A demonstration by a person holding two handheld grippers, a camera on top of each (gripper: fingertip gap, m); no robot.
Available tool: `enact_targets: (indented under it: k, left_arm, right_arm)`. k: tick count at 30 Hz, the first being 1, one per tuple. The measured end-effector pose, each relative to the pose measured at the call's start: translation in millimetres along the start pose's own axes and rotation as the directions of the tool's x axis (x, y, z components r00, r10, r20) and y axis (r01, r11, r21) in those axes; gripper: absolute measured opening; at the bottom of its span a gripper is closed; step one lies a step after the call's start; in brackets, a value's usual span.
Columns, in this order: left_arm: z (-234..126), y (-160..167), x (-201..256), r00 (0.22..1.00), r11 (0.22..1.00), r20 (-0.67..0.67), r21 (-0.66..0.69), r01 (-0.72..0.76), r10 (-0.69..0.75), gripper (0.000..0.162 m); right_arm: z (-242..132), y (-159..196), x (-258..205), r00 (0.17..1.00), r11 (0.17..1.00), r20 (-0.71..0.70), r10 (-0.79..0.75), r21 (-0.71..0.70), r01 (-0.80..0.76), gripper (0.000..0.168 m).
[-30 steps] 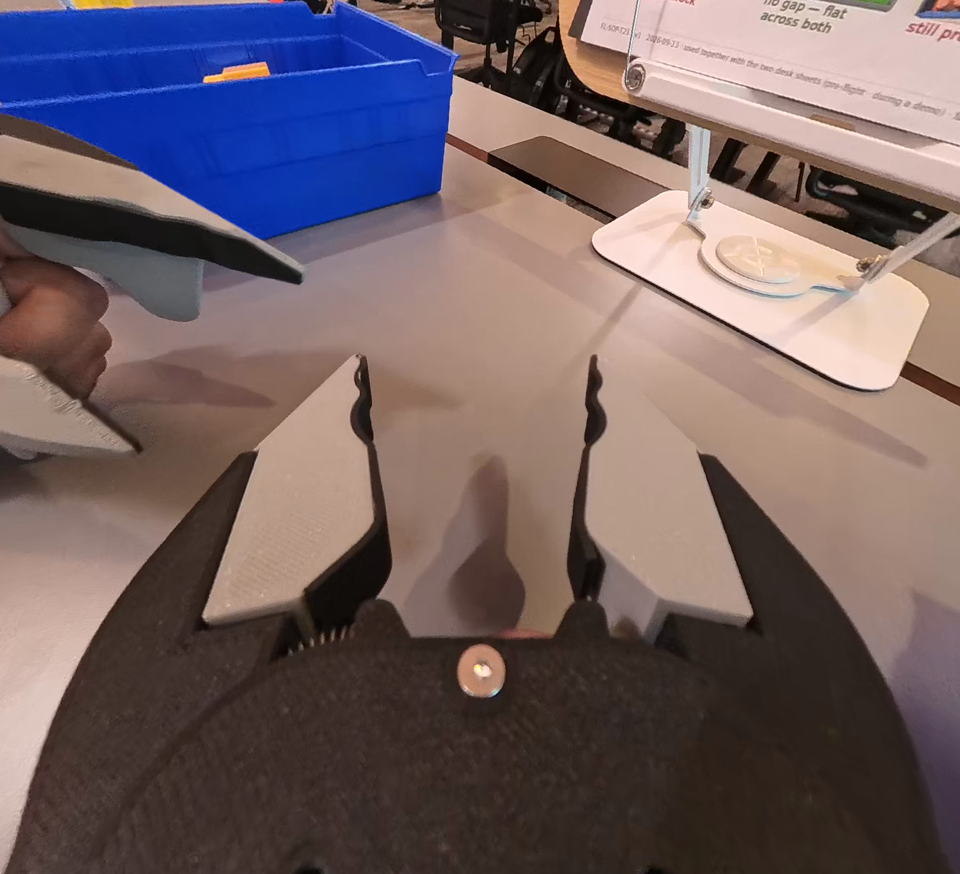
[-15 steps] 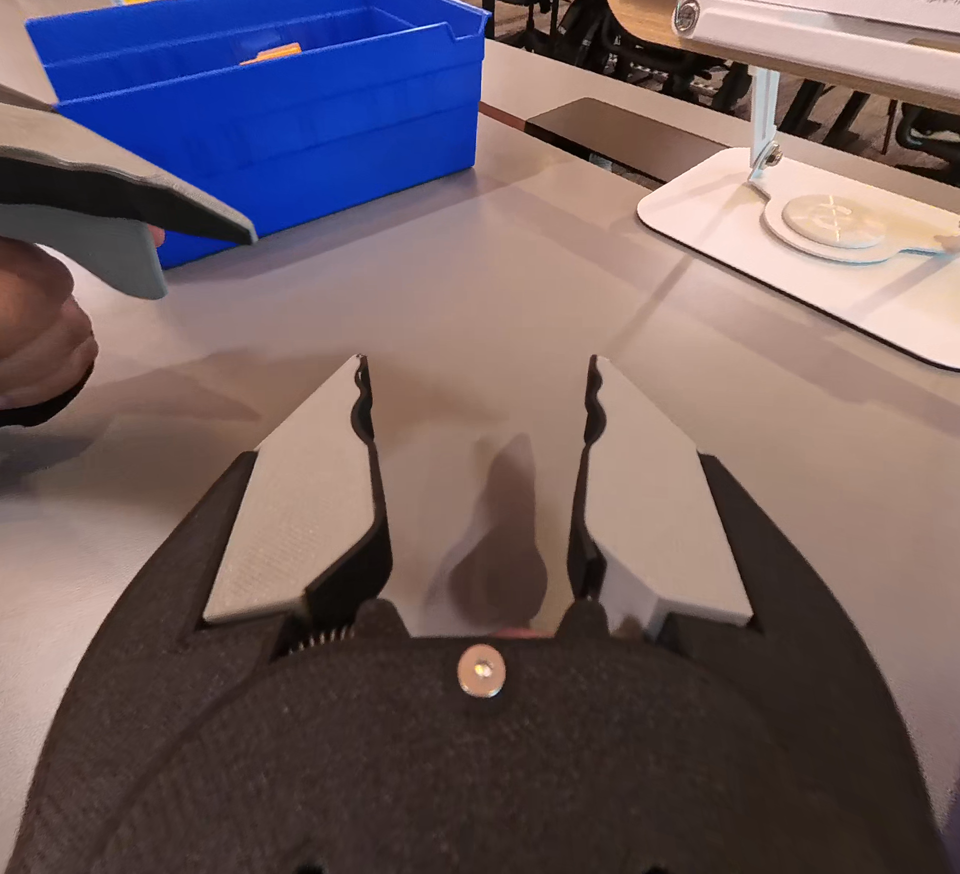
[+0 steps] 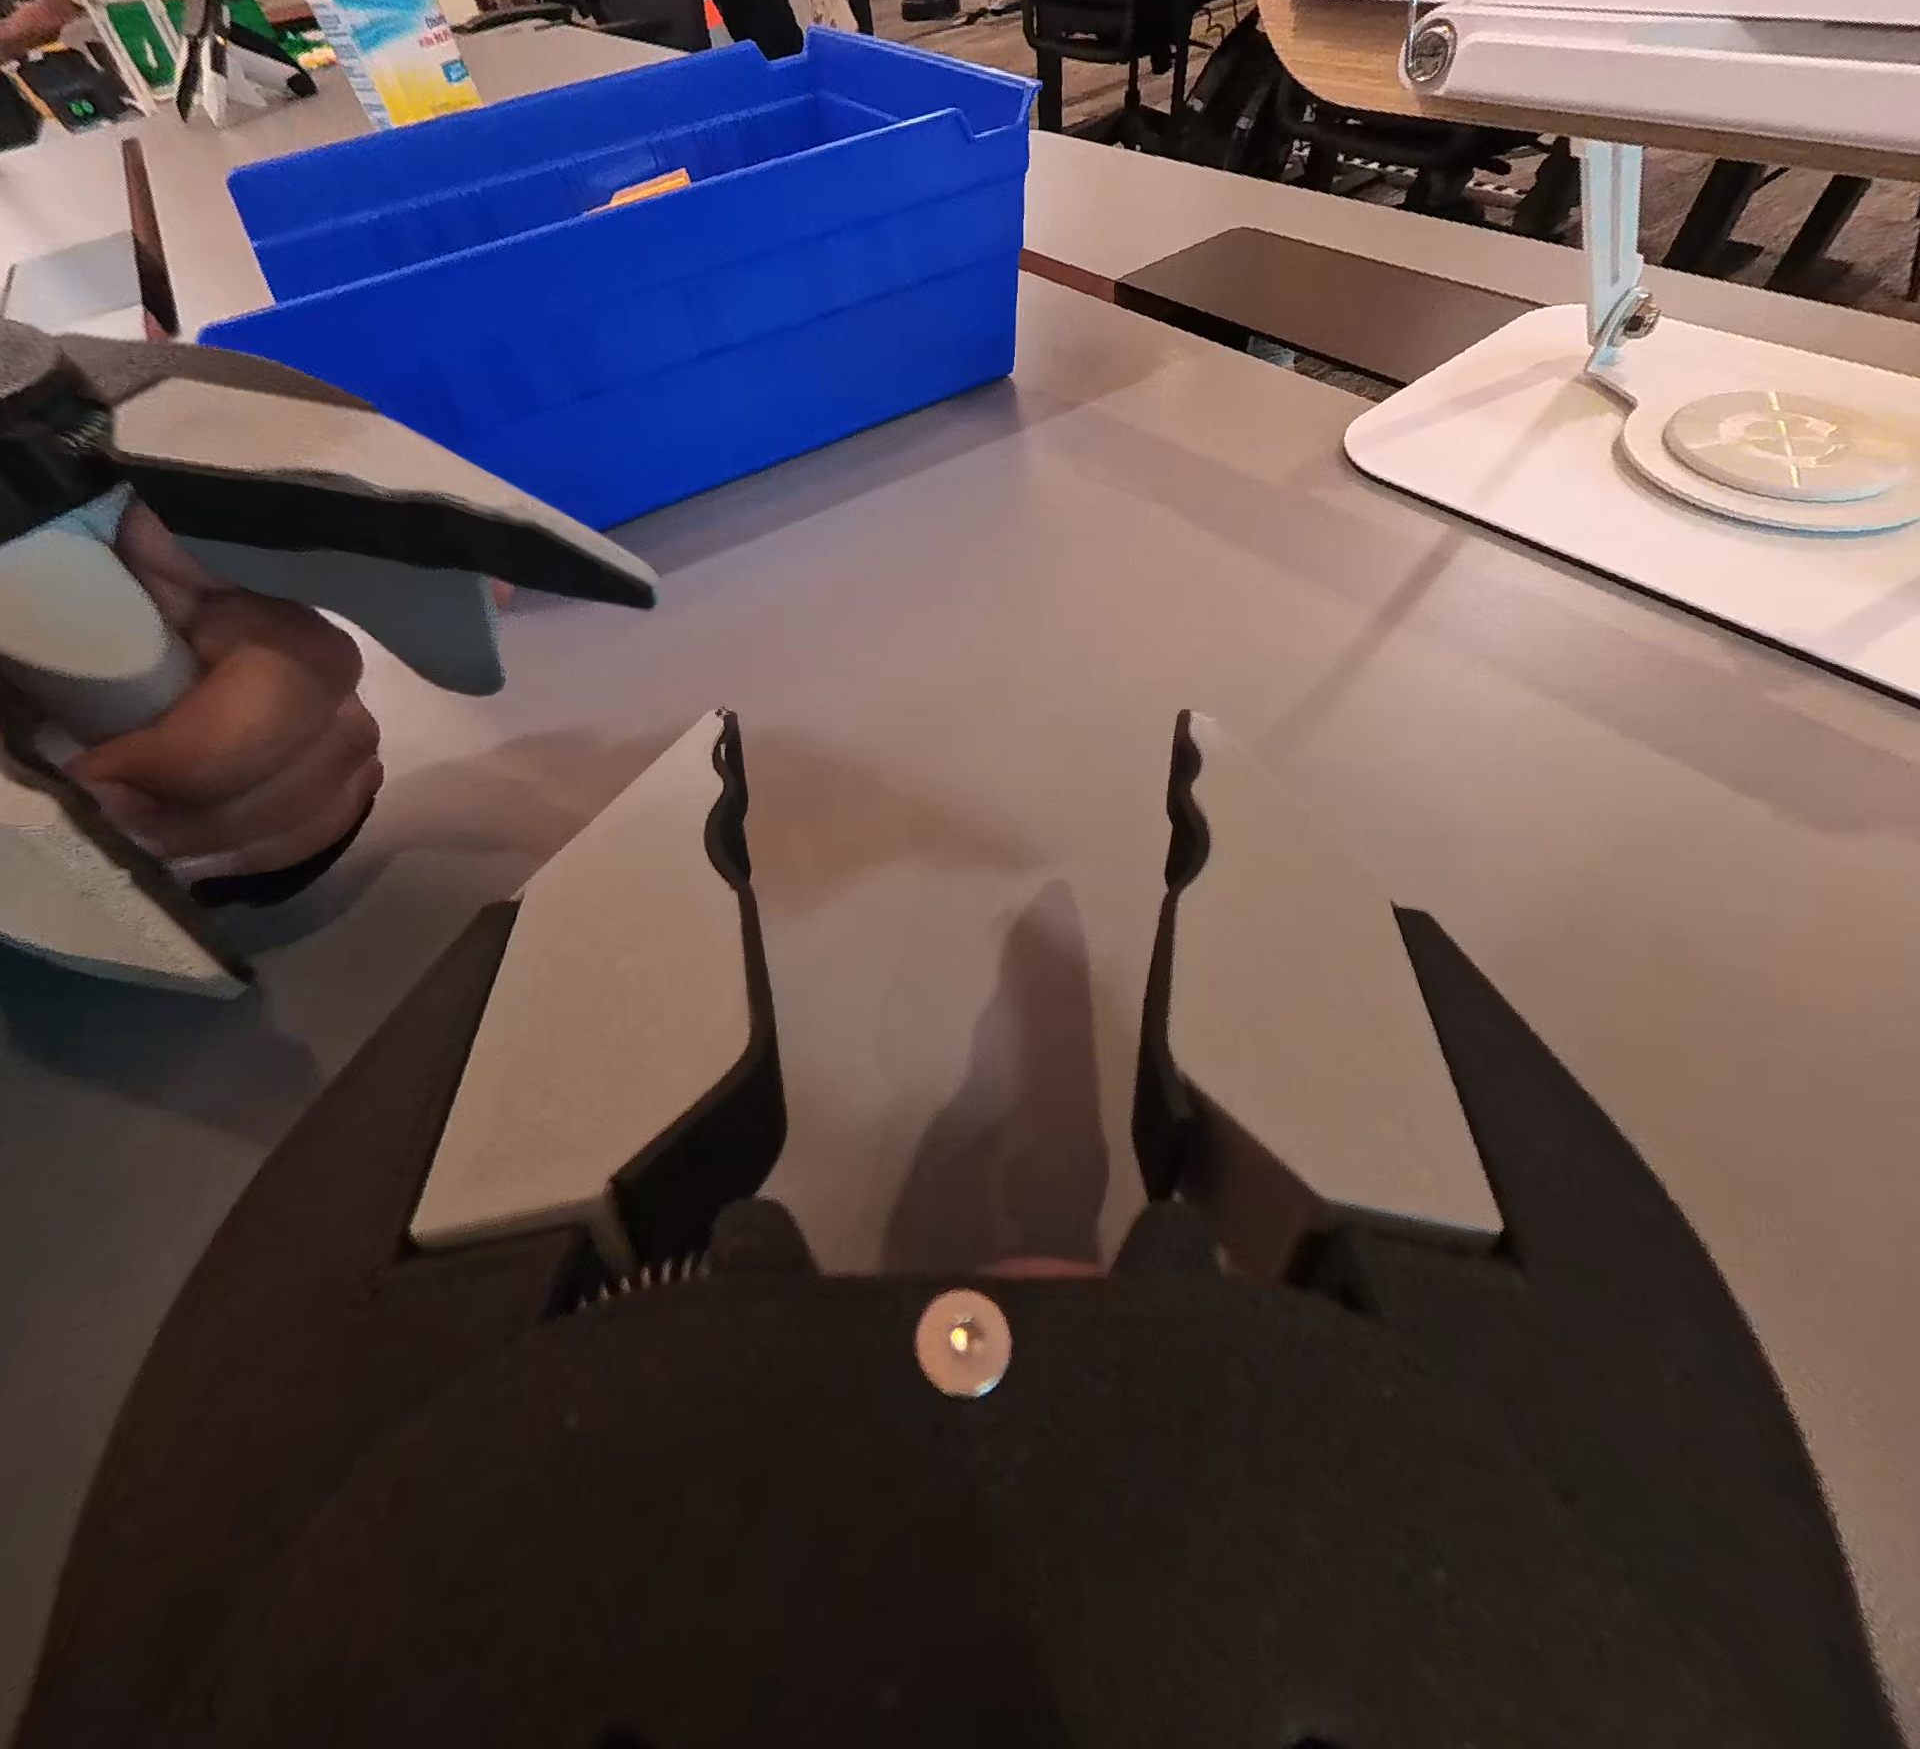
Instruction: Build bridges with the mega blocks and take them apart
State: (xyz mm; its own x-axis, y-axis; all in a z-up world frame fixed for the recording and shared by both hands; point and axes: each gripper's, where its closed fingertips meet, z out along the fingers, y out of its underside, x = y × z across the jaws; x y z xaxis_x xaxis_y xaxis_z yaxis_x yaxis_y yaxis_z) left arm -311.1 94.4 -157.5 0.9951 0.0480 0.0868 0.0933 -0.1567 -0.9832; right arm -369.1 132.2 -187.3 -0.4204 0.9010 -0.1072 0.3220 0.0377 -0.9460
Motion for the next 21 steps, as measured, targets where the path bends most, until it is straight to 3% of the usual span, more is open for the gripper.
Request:
enact_targets:
  k: [7, 12, 21]
  left_arm:
    - [-5, -12, -2, 0.992, 0.991, -0.025, 0.045, 0.123, -0.122, 0.073]
    - [-1, 6, -19, 0.998, 0.999, 0.061, -0.022, 0.024, -0.022, 0.074]
    - [-7, -2, -20, 0.993, 0.996, 0.096, 0.048, -0.071, 0.066, 0.074]
  right_arm:
    - [-9, -5, -2, 1.000, 0.999, -0.015, -0.006, 0.045, 0.007, 0.079]
    - [-16, -14, 1, 0.999, 0.995, -0.038, 0.024, 0.095, -0.020, 0.079]
    - [-19, -11, 1, 0.988, 0.994, -0.126, -0.091, 0.047, 0.098, 0.079]
